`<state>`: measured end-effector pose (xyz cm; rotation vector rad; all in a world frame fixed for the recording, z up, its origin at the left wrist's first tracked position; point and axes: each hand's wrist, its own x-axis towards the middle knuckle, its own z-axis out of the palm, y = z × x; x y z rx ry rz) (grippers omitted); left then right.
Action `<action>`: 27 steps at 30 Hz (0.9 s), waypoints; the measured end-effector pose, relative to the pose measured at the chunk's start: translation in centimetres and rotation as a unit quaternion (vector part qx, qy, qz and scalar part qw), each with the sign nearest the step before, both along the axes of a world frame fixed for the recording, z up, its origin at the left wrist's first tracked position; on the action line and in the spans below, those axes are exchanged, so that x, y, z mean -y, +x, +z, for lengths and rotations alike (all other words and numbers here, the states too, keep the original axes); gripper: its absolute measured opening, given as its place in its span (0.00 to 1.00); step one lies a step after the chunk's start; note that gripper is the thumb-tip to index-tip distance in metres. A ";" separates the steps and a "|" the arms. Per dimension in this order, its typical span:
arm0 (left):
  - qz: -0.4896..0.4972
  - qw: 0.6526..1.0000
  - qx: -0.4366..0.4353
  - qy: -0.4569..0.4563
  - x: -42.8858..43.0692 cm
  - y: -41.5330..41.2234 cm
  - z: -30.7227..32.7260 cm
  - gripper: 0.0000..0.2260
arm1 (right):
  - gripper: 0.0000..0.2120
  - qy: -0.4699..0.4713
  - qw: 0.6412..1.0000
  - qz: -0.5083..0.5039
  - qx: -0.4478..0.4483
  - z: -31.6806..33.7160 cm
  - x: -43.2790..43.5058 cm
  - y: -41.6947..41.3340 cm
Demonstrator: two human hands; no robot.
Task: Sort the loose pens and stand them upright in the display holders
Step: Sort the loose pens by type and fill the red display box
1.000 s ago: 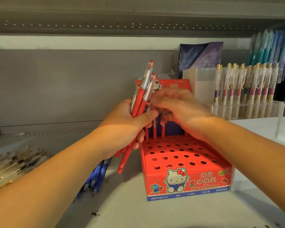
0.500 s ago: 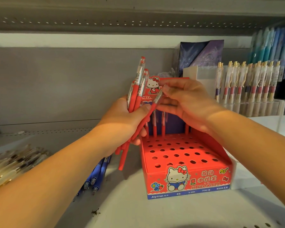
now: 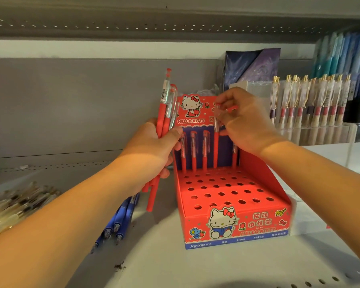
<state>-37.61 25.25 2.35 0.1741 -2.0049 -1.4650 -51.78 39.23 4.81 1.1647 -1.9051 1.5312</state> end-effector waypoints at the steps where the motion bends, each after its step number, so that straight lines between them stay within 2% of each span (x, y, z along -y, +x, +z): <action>1: -0.001 1.000 0.001 0.002 -0.1 0.0 0.0 0.05 | 0.10 0.003 1.000 0.000 0.000 0.0 0.0 -0.1; 5: -0.002 1.000 0.008 -0.006 -0.2 0.1 0.0 0.04 | 0.10 0.004 1.000 0.003 0.013 -0.2 0.0 -0.4; 10: -0.010 1.000 0.020 -0.005 -0.1 0.1 -0.1 0.06 | 0.14 0.006 0.999 0.019 0.034 -0.3 0.3 -0.6; 15: -0.029 0.999 0.021 0.004 -0.2 0.1 -0.1 0.04 | 0.15 0.090 0.996 -0.003 0.022 -1.6 0.7 -1.2; 20: -0.059 0.998 0.031 0.009 -0.7 0.3 -0.4 0.03 | 0.13 0.104 0.993 -0.040 0.040 -1.4 0.4 -1.9; 22: -0.056 0.998 0.030 0.006 -0.7 0.3 -0.4 0.05 | 0.14 0.153 0.986 -0.047 0.046 -1.5 0.4 -1.8; 25: -0.053 0.998 0.035 -0.001 -0.6 0.3 -0.4 0.05 | 0.08 0.154 0.984 -0.067 0.053 -1.8 0.5 -1.6; 27: -0.059 0.997 0.043 0.000 -0.4 0.3 -0.3 0.06 | 0.05 0.136 0.984 -0.109 0.022 -1.5 0.5 -1.2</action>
